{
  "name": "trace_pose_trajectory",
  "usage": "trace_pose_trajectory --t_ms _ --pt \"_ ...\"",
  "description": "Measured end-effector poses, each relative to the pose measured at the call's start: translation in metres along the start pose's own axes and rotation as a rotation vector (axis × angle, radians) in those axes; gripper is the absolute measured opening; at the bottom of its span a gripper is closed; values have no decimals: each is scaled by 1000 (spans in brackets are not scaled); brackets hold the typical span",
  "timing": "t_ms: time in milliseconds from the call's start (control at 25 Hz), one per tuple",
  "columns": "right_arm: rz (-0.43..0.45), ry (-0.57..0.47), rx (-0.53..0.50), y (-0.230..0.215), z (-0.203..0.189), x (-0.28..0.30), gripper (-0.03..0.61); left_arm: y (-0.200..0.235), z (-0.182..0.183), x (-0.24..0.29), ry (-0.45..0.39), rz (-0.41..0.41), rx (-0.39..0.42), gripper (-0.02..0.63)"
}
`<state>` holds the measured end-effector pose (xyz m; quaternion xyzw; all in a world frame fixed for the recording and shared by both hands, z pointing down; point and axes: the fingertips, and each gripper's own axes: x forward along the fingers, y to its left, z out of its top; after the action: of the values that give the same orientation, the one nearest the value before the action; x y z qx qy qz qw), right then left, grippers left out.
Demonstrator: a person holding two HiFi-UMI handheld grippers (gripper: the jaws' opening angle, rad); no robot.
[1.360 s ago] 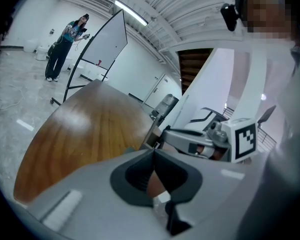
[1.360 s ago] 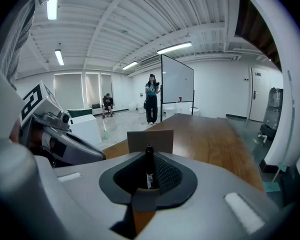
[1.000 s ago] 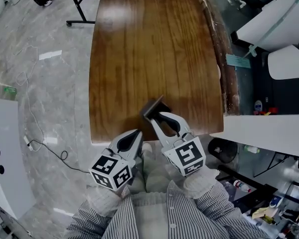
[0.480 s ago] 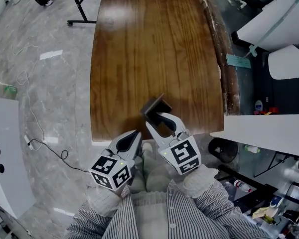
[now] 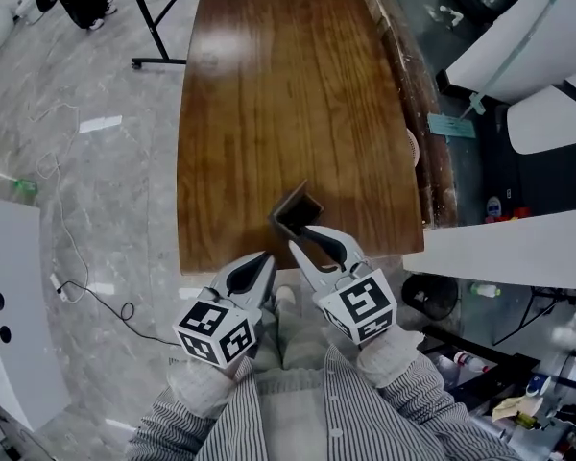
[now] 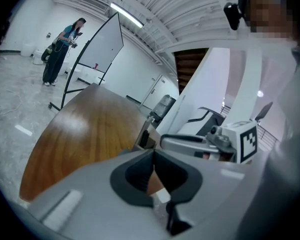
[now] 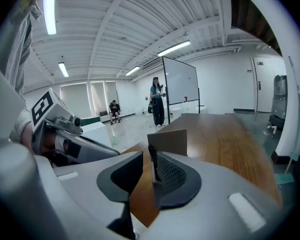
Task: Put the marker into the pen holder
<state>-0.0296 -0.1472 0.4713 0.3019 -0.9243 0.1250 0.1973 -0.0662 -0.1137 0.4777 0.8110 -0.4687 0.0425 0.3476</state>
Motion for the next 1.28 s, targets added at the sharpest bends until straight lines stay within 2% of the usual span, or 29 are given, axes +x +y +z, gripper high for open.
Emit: trace_pose_trajectory --t_ms 360,800,1280 --pt "-45 -65 84 18 10 -52 2 -39 9 -10 -1 -45 96 8" --pt "-53 -113 158 42 14 -88 0 -68 -3 -27 -13 -61 115 8" --pt "-35 -94 156 52 7 -96 0 -73 -5 -35 -8 -63 120 8"
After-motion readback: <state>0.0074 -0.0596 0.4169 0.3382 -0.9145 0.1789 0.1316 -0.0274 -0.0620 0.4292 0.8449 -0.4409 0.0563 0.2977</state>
